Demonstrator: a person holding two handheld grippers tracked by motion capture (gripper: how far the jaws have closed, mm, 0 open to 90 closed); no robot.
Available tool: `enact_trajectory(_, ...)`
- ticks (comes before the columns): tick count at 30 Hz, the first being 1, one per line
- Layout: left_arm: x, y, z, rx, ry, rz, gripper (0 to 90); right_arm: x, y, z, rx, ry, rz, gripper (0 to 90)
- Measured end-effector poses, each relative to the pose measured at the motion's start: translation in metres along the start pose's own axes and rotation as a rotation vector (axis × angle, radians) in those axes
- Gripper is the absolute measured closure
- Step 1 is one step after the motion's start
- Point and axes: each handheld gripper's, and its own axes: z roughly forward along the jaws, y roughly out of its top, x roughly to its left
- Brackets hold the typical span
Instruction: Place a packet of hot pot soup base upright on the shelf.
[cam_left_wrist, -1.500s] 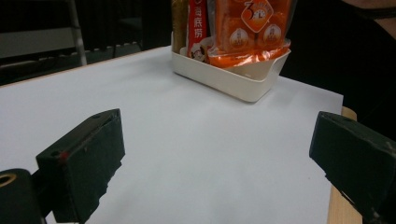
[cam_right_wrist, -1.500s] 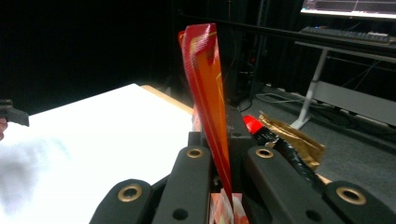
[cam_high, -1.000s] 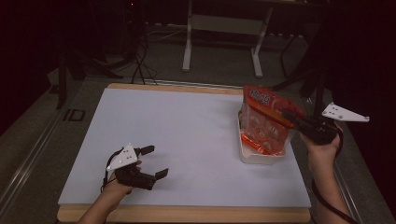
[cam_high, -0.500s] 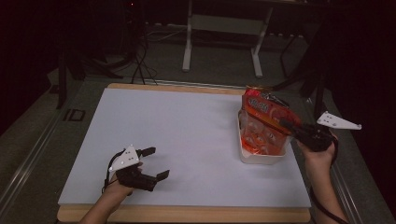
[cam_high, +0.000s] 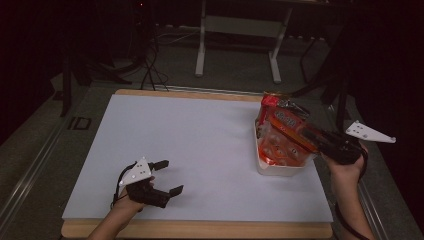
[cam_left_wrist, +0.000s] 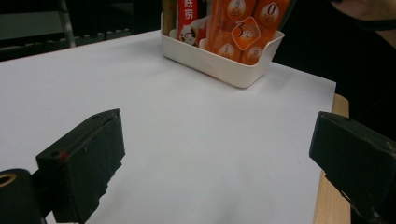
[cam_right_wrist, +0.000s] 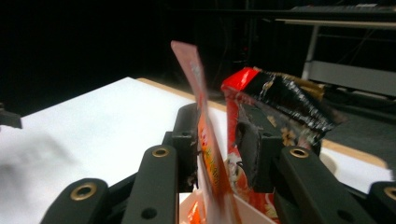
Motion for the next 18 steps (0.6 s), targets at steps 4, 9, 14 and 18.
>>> enact_trajectory(4,0.001,-0.001,-0.001,0.000,-0.001,-0.002,3.9,0.006,0.007,-0.002,-0.022,0.009,-0.002,59.5)
enact_trajectory(9,0.001,-0.002,-0.002,-0.001,0.001,-0.002,3.9,0.016,0.018,-0.003,-0.035,0.018,-0.010,51.7)
enact_trajectory(14,0.000,-0.001,-0.002,0.001,-0.003,0.001,3.9,0.028,0.028,0.001,-0.027,0.055,0.000,30.5)
enact_trajectory(18,-0.001,-0.001,-0.002,0.000,-0.003,0.001,3.9,0.040,0.034,0.002,-0.040,0.070,-0.007,19.9)
